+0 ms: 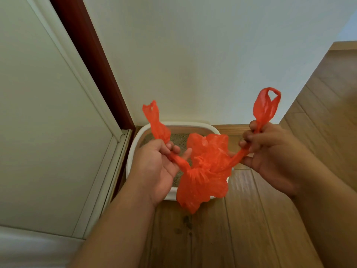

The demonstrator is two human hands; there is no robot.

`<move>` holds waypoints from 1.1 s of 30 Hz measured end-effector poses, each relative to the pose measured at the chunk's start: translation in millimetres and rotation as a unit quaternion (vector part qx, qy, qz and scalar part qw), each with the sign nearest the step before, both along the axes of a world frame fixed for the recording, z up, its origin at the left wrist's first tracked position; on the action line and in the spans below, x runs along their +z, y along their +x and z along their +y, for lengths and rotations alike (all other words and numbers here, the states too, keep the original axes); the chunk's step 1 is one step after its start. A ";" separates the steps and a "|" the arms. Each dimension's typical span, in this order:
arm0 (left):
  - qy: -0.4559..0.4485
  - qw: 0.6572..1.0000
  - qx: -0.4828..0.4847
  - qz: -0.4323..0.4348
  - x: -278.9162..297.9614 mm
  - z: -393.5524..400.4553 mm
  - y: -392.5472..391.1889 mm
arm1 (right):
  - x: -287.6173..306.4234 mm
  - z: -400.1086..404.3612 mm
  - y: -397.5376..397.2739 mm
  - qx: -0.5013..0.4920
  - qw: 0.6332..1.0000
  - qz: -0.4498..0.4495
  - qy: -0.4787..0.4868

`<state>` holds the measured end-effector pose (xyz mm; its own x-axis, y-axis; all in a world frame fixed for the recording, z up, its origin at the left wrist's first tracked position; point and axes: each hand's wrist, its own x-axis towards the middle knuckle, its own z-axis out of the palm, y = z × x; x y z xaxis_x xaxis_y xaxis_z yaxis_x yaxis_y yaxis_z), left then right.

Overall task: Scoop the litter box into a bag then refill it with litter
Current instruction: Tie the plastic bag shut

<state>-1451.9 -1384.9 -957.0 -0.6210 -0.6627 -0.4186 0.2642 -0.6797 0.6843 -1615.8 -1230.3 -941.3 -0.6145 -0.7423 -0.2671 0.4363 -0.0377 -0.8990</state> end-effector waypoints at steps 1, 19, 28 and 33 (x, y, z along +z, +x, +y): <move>-0.017 1.000 -0.007 -0.015 0.3 2.2 -1.2 | -0.7 -1.1 2.3 0.003 1.000 0.011 0.003; -0.180 0.980 -0.014 -0.090 4.9 19.1 -8.4 | -12.2 -20.2 29.6 0.024 0.994 0.106 -0.004; -0.175 0.980 -0.060 -0.069 -2.4 24.5 -11.7 | -7.2 -28.1 39.6 0.002 0.994 -0.030 -0.108; -0.119 0.993 -0.013 -0.007 2.7 22.7 -13.2 | -10.5 -22.9 38.3 0.076 0.995 0.042 -0.054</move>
